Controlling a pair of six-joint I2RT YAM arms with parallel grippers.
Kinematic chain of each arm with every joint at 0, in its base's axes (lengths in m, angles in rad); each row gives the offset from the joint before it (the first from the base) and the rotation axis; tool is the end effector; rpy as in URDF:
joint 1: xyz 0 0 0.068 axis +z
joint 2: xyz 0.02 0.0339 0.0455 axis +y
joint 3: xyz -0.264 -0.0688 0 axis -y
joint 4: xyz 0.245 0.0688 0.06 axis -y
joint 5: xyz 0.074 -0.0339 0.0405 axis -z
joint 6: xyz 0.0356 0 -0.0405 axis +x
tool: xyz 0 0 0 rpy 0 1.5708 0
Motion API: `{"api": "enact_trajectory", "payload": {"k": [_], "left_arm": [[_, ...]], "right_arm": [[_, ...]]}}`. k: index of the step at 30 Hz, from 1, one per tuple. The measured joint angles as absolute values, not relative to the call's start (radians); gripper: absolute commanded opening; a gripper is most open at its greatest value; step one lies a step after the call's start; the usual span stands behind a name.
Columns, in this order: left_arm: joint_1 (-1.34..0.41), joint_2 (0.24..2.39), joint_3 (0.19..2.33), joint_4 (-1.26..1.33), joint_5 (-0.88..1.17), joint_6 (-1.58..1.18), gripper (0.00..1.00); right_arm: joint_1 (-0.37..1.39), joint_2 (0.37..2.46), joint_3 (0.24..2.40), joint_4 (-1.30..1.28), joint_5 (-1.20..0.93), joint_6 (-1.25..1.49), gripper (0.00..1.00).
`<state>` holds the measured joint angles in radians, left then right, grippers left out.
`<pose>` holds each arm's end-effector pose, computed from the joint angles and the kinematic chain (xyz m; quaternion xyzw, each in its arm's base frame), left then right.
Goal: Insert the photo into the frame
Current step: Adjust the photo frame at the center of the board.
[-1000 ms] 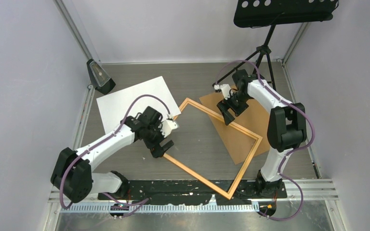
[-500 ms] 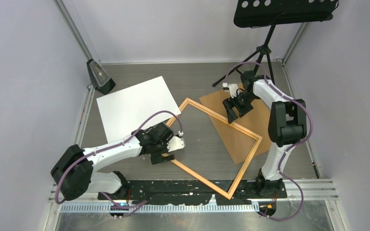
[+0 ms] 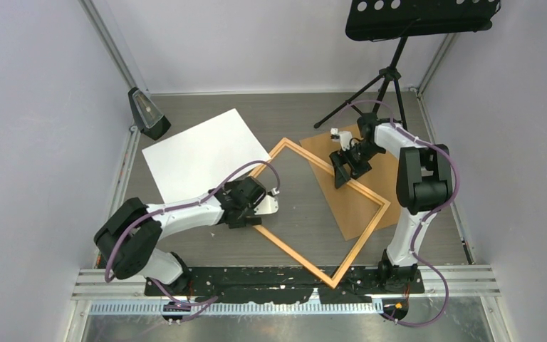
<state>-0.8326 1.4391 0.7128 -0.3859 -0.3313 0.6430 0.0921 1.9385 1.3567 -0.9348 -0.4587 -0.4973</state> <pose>0.1808 -0.1816 0.1608 0.6184 0.7359 0.1386 0.2384 0.3553 0.0486 0.1696 -0.2886 0.9297 0.2173 0.0716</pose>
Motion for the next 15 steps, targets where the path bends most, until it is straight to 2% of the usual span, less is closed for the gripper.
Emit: {"api": "enact_trajectory", "payload": {"k": [15], "left_arm": [[-0.716,1.614,0.850,-0.343,-0.427,0.717,0.99]], "right_arm": [[0.059,1.870,1.252,-0.878,-0.522,-0.496,0.79]]}}
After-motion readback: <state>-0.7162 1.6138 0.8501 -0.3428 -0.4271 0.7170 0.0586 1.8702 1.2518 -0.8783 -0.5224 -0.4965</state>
